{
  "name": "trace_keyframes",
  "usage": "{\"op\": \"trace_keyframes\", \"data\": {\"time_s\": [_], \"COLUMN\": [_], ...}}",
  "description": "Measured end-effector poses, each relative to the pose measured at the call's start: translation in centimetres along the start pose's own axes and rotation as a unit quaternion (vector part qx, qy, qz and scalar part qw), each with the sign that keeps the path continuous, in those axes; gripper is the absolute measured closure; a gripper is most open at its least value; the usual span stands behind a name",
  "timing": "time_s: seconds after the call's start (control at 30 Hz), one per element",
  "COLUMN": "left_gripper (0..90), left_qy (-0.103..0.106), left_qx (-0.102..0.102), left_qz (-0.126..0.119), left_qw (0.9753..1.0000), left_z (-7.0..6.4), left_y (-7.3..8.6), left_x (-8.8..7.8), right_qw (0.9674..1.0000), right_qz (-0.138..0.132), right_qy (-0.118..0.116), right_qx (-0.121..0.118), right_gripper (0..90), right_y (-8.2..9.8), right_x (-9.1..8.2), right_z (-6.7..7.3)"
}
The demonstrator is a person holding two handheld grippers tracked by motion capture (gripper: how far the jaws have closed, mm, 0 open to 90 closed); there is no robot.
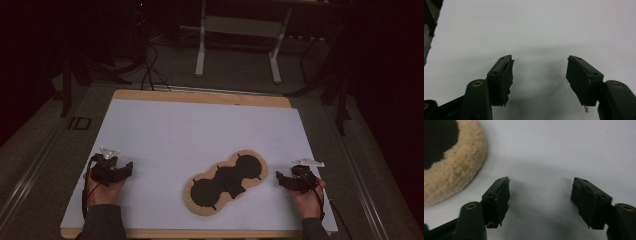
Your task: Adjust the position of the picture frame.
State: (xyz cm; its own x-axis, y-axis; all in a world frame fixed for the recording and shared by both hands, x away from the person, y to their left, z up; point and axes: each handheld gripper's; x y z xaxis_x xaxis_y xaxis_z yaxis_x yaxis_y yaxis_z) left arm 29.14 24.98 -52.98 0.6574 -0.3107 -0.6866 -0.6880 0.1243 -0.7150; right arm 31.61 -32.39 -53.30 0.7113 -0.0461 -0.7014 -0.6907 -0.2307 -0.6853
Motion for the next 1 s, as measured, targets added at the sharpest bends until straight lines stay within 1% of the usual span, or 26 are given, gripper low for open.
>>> {"op": "trace_keyframes", "data": {"time_s": [0.03, 0.1, 0.13, 0.17, 0.23, 0.3, 0.33, 0.4, 0.47, 0.5, 0.53, 0.57, 0.63, 0.67, 0.7, 0.73, 0.8, 0.83, 0.87, 0.93, 1.0], "left_gripper": [39.2, 39.1, 40.1, 41.4, 41.8, 42.6, 42.3, 42.6, 44.6, 46.2, 47.1, 48.1, 49.8, 50.1, 50.0, 50.1, 50.2, 50.7, 51.0, 51.7, 53.2], "left_qy": [0.000, 0.007, 0.022, 0.022, 0.041, 0.056, 0.059, 0.061, 0.065, 0.075, 0.081, 0.093, 0.113, 0.118, 0.127, 0.132, 0.146, 0.155, 0.157, 0.169, 0.172], "left_qx": [0.000, 0.019, 0.030, 0.030, 0.042, 0.041, 0.041, 0.045, 0.059, 0.068, 0.072, 0.078, 0.088, 0.091, 0.098, 0.104, 0.114, 0.120, 0.123, 0.127, 0.127], "left_qz": [0.000, -0.007, -0.013, -0.013, -0.026, -0.035, -0.035, -0.044, -0.051, -0.056, -0.060, -0.061, -0.053, -0.049, -0.041, -0.037, -0.035, -0.036, -0.037, -0.038, -0.032], "left_qw": [1.0000, 0.9998, 0.9992, 0.9992, 0.9980, 0.9970, 0.9968, 0.9961, 0.9948, 0.9933, 0.9923, 0.9907, 0.9883, 0.9876, 0.9861, 0.9850, 0.9820, 0.9799, 0.9791, 0.9767, 0.9763], "left_z": [0.0, -0.6, -1.2, -1.2, -1.8, -2.1, -2.2, -2.7, -3.3, -3.8, -4.1, -4.6, -5.3, -5.6, -6.2, -6.5, -7.3, -7.8, -8.2, -8.9, -9.4], "left_y": [0.0, -0.1, -0.1, -0.1, -0.1, -0.1, -0.1, -0.1, -0.1, -0.2, -0.1, -0.2, -0.2, -0.2, -0.2, -0.3, -0.3, -0.4, -0.4, -0.5, -0.5], "left_x": [0.0, -0.3, -0.6, -0.6, -1.1, -1.4, -1.5, -1.8, -2.1, -2.3, -2.3, -2.3, -2.1, -2.0, -1.8, -1.7, -1.6, -1.6, -1.6, -1.5, -1.3], "right_qw": [1.0000, 1.0000, 0.9999, 0.9999, 0.9998, 0.9997, 0.9997, 0.9996, 0.9994, 0.9994, 0.9992, 0.9992, 0.9993, 0.9993, 0.9993, 0.9993, 0.9992, 0.9991, 0.9990, 0.9988, 0.9985], "right_qz": [-0.001, -0.002, -0.003, -0.003, -0.005, -0.007, -0.009, -0.015, -0.020, -0.022, -0.024, -0.024, -0.023, -0.022, -0.022, -0.022, -0.021, -0.022, -0.025, -0.024, -0.023], "right_qy": [-0.002, -0.004, -0.013, -0.013, -0.020, -0.021, -0.022, -0.021, -0.025, -0.026, -0.030, -0.030, -0.029, -0.029, -0.027, -0.027, -0.026, -0.028, -0.029, -0.031, -0.039], "right_qx": [-0.002, -0.002, -0.002, -0.002, -0.004, -0.008, -0.011, -0.012, -0.010, -0.010, -0.008, -0.009, -0.011, -0.014, -0.015, -0.016, -0.020, -0.021, -0.025, -0.029, -0.030], "right_gripper": [31.2, 30.6, 29.4, 29.4, 29.4, 29.5, 29.5, 29.2, 28.9, 28.5, 28.4, 28.4, 28.9, 29.3, 29.6, 31.2, 33.0, 33.2, 33.2, 34.6, 36.9], "right_y": [0.0, 0.0, 0.0, 0.0, 0.0, 0.0, 0.0, 0.0, -0.1, -0.1, -0.1, -0.1, -0.1, -0.1, -0.1, -0.1, -0.2, -0.2, -0.2, -0.3, -0.4], "right_x": [0.0, -0.1, -0.1, -0.1, -0.2, -0.3, -0.3, -0.4, -0.5, -0.5, -0.5, -0.5, -0.6, -0.6, -0.6, -0.6, -0.7, -0.7, -0.8, -0.8, -0.9], "right_z": [0.0, 0.1, 0.0, 0.0, 0.0, 0.1, 0.2, 0.2, 0.1, 0.1, 0.1, 0.1, 0.3, 0.3, 0.4, 0.5, 0.6, 0.6, 0.7, 0.9, 1.2]}}
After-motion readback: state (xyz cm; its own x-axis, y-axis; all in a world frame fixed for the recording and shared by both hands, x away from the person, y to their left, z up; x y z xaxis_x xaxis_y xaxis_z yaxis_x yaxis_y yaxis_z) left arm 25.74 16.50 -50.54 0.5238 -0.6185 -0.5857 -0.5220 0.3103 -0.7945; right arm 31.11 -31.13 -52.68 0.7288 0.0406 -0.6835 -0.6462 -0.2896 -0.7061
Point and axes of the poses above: each handheld gripper's, and its own axes: x roughly forward along the jaws, y roughly out of its underside, z roughly to its left, and after that the axes turned 13 degrees about y, right-handed
